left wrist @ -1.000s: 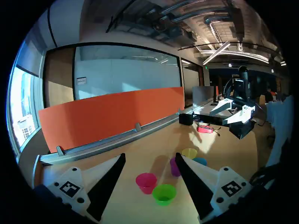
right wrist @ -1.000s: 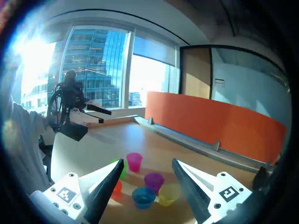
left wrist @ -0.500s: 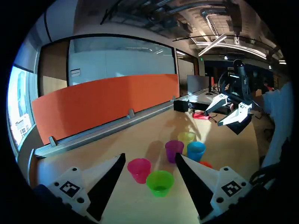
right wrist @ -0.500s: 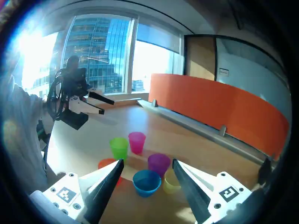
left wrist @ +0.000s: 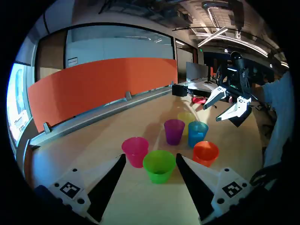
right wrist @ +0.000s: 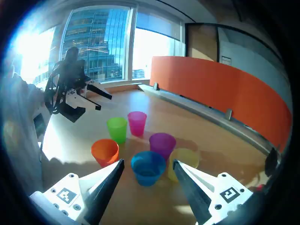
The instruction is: Pour water
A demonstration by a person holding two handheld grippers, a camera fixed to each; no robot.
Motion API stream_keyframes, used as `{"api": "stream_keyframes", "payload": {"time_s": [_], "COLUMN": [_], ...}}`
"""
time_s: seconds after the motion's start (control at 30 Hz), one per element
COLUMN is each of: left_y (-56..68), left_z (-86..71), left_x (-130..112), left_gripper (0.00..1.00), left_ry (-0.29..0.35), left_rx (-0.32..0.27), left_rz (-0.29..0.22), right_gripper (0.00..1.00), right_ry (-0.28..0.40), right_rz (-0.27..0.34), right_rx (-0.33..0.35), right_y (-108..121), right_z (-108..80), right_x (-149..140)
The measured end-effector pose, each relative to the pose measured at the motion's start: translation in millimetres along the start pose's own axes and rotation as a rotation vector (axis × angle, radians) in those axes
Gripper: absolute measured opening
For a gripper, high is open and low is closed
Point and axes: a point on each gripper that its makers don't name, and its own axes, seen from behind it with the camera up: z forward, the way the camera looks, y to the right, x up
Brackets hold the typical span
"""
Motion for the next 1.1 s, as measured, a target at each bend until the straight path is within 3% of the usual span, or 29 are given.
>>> {"api": "stream_keyframes", "payload": {"time_s": [0.5,1.1], "left_y": [11.4,15.6], "left_z": [13.7,34.3], "left_x": [-43.6,-65.1], "left_gripper": [0.99,0.99], "left_ry": [-0.090,-0.141], "left_rx": [-0.045,-0.076], "left_rz": [0.011,0.018], "right_gripper": [1.00,1.00], "right_ry": [-0.071,-0.086], "right_rz": [0.007,0.011], "right_rx": [0.002,0.004], "right_y": [-0.8,0.8], "right_z": [14.1,36.4], "right_x": [-41.5,-53.8]}}
